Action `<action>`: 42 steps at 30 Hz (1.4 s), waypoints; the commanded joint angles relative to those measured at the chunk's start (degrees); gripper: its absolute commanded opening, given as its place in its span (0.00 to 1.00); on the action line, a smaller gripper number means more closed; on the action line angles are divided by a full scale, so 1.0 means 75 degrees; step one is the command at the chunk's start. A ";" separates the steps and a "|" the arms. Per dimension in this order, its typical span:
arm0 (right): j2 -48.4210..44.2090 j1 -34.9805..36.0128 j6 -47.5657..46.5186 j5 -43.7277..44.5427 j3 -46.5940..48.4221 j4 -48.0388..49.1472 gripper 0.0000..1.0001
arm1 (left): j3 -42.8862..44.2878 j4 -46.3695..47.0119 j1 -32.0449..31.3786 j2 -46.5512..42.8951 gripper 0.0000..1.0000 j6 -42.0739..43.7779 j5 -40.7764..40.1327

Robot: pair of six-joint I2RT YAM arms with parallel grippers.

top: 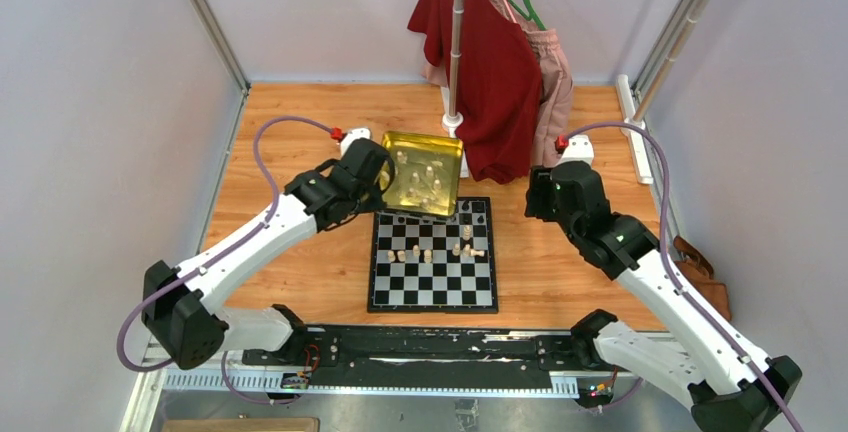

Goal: Set up the chess pieces on the board
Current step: Place the storage box at the center of the board.

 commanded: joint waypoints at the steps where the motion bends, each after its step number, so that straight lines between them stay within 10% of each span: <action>1: 0.0049 0.0092 0.0200 -0.0414 0.0652 -0.0711 0.59 | 0.0493 0.0036 -0.0743 0.0445 0.00 -0.0069 -0.0447; 42: 0.1435 0.0799 0.1180 0.0353 0.0228 -0.0408 0.54 | 0.2345 -0.0386 -0.3027 0.2309 0.00 -0.0512 -0.1070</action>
